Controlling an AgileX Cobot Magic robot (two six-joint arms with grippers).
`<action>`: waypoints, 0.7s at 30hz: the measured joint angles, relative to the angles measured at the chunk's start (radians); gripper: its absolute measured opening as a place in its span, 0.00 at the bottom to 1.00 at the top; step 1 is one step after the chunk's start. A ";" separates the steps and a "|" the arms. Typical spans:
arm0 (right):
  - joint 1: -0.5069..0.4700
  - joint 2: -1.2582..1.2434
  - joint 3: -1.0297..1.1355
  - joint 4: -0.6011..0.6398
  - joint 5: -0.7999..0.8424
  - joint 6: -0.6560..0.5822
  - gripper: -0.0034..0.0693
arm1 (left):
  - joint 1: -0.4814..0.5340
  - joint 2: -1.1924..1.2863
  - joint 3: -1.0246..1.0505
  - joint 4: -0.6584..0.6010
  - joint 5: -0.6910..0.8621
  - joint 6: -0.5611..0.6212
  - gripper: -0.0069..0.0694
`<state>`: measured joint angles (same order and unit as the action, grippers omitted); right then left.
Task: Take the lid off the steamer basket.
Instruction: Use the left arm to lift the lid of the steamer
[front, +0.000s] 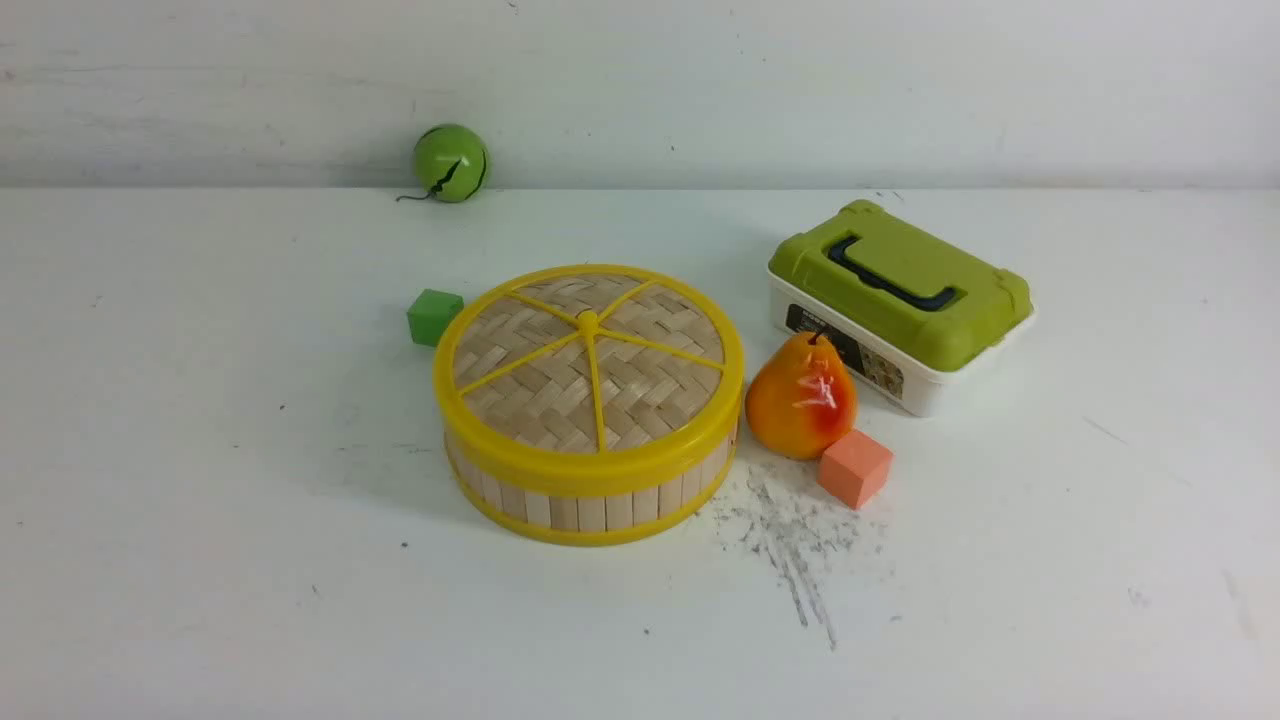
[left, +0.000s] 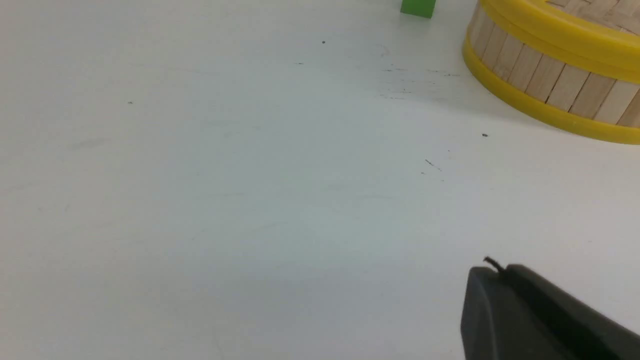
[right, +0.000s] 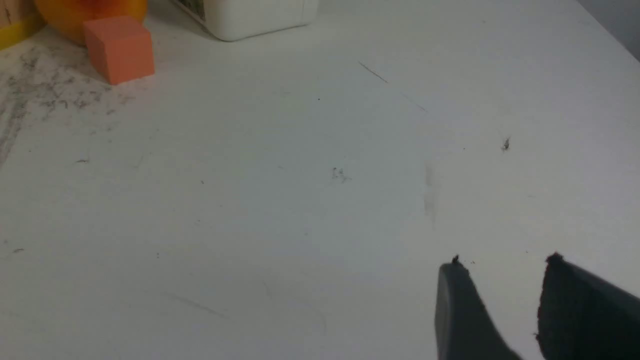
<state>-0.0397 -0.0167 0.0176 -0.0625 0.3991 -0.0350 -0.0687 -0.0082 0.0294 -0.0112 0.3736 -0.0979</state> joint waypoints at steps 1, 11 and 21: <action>0.000 0.000 0.000 0.000 0.000 0.000 0.38 | 0.000 0.000 0.000 0.000 0.000 0.000 0.09; 0.000 0.000 0.000 0.000 0.000 0.000 0.38 | 0.000 0.000 0.000 0.000 0.000 0.000 0.11; 0.000 0.000 0.000 0.000 0.000 0.000 0.38 | 0.000 0.000 0.000 0.000 0.000 0.000 0.12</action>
<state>-0.0397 -0.0167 0.0176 -0.0625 0.3991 -0.0350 -0.0687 -0.0082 0.0294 -0.0112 0.3736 -0.0979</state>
